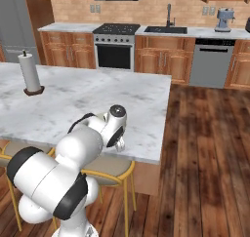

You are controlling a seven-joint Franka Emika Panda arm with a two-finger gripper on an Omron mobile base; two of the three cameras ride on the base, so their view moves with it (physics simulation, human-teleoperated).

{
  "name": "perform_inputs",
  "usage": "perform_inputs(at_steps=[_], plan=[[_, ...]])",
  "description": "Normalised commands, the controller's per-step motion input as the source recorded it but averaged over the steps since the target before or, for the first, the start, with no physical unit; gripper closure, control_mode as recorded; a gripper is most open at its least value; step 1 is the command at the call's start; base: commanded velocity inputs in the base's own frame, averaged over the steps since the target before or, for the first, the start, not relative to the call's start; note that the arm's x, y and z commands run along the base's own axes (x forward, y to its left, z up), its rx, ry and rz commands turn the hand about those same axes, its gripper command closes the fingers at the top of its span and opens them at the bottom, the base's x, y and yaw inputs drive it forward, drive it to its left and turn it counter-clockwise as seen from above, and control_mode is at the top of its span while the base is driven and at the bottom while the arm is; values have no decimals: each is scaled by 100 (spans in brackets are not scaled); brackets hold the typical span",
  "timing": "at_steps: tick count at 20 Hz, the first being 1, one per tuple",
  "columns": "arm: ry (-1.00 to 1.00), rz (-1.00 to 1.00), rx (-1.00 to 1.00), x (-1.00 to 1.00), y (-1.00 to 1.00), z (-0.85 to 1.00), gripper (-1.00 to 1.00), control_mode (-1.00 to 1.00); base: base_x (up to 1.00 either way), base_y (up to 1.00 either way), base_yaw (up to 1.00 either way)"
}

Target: Pick up the bowls from the cabinet and place each bowl in front of a stool on the dining counter.

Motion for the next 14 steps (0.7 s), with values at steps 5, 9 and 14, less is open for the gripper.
perform_inputs(at_steps=[5, 9, 14], plan=[[0, 0, 0, 0, 0, 0, -100, -100, 0, 0, 0], [3, 0, -2, 0, 0, 12, -100, -100, 0, 0, 0], [3, 0, -17, -37, 0, 87, -100, -100, 0, 0, 0]])
